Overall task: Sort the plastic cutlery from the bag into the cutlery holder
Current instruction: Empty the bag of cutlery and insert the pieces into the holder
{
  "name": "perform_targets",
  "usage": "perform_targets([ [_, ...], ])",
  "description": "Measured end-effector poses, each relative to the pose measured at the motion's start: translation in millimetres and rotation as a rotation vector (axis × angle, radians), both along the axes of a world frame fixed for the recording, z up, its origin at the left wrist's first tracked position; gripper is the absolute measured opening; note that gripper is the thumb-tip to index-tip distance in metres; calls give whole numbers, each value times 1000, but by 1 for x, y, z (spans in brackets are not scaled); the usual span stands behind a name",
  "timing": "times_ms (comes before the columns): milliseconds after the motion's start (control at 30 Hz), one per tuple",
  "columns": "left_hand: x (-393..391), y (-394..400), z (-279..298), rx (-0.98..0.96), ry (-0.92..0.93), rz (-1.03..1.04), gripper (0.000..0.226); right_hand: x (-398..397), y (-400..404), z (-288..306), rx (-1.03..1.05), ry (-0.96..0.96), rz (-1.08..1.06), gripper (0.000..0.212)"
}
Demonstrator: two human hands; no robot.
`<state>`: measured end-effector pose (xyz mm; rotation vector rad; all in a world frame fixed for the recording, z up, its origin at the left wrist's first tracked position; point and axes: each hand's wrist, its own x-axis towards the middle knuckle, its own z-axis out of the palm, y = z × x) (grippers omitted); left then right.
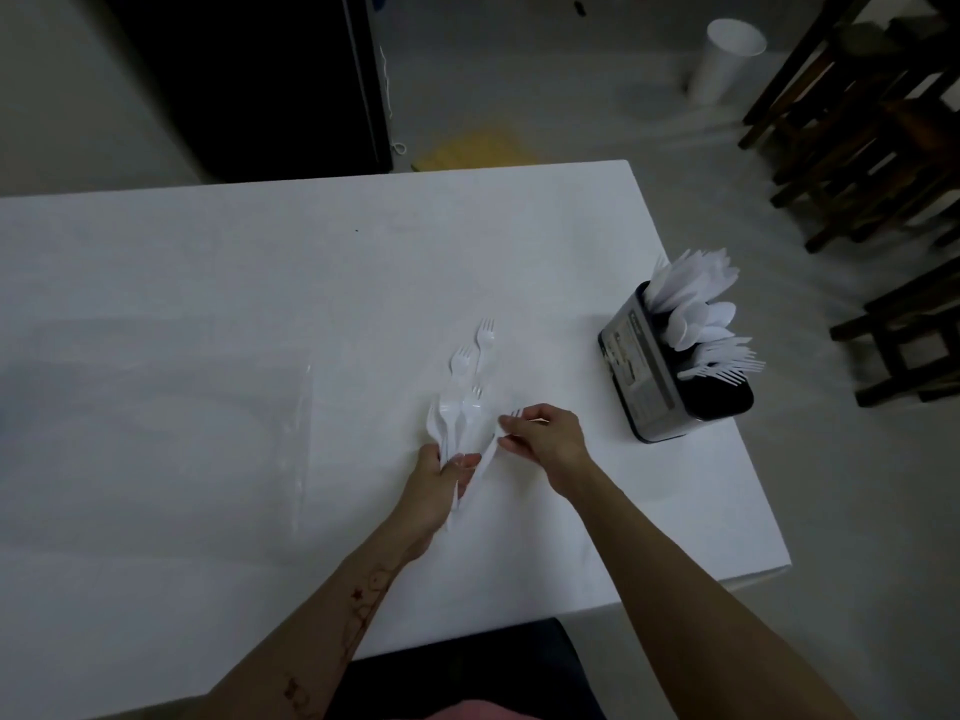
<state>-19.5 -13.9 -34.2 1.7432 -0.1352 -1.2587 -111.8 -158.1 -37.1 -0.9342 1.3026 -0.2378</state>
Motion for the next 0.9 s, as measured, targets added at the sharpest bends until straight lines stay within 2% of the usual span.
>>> perform_targets([
  [167, 0, 3, 1, -12, -33, -27, 14, 15, 8, -4, -50, 30, 47, 22],
  [333, 9, 16, 1, 2, -101, 116, 15, 36, 1, -17, -435, 285, 287, 17],
  [433, 17, 25, -3, 1, -124, 143, 16, 53, 1, -18, -550, 377, 453, 29],
  [533, 23, 29, -7, -4, -95, 165, 15, 65, 7, -21, -580, 449, 544, 38],
  [633, 27, 28, -10, 11, -68, 197, 16, 66, 3, -23, -484, 426, 492, 27],
  [767, 31, 19, -9, -14, -65, 222, 20, 56, -2, -5, -146, 114, 302, 23],
  [833, 32, 14, -9, -13, -67, 205, 20, 54, 1, 2, -40, -17, 321, 26],
  [900, 32, 10, -7, -25, -74, 160, 20, 56, 5, 7, -34, -37, 356, 25],
])
